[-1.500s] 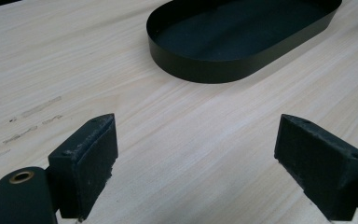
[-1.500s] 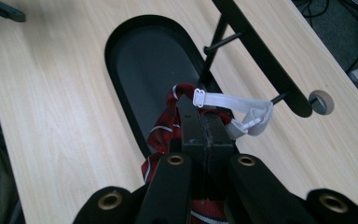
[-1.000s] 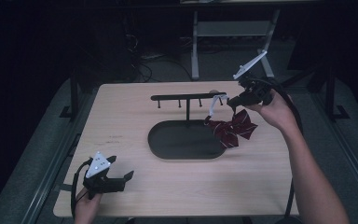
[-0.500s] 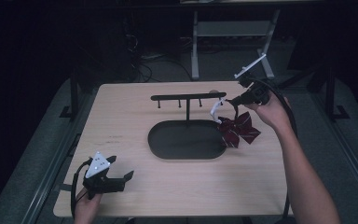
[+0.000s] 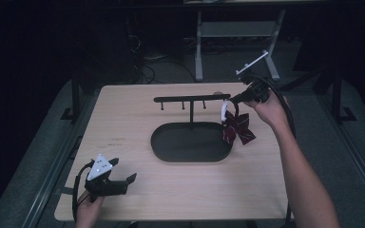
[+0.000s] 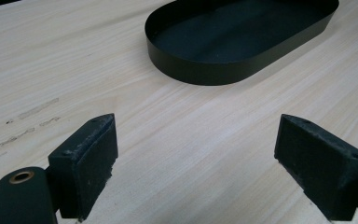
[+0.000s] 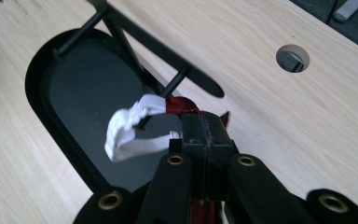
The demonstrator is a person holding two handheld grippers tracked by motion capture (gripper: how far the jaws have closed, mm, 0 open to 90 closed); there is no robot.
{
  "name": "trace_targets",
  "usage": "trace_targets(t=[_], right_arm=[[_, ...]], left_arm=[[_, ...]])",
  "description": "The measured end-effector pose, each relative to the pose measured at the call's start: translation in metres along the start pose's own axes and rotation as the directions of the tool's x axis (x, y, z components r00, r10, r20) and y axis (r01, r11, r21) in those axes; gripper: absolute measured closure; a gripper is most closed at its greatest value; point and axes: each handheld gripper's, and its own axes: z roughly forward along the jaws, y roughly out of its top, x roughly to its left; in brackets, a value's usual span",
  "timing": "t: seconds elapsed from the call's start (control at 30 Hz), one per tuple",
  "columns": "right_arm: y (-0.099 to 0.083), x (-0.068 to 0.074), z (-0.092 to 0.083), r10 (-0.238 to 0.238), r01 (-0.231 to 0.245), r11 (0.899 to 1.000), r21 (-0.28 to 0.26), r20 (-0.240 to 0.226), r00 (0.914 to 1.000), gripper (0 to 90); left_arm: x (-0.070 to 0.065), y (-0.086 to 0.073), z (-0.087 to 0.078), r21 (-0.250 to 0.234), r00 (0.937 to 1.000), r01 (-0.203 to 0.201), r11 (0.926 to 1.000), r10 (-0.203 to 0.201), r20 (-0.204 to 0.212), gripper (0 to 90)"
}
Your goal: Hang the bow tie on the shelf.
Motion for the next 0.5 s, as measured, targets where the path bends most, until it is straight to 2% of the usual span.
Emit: trace_targets(t=[0.2,0.37,0.5], right_arm=[[0.005,-0.001,0.006,0.036,-0.036,0.999,-0.004,0.012,0.9993,89.4],[0.004,-0.002,0.011,0.042,-0.042,0.999,0.009,0.013,0.9990,86.6],[0.002,-0.001,0.014,0.028,-0.028,0.999,0.021,0.010,0.9996,83.3]], left_arm=[[0.000,0.001,0.001,0.003,1.0000,-0.006,1.0000,0.006,0.005,13.0],[-0.001,0.002,0.002,0.004,1.0000,-0.004,1.0000,0.004,0.009,13.0],[0.000,0.002,0.003,0.007,0.9999,-0.009,0.9999,0.009,0.009,13.0]])
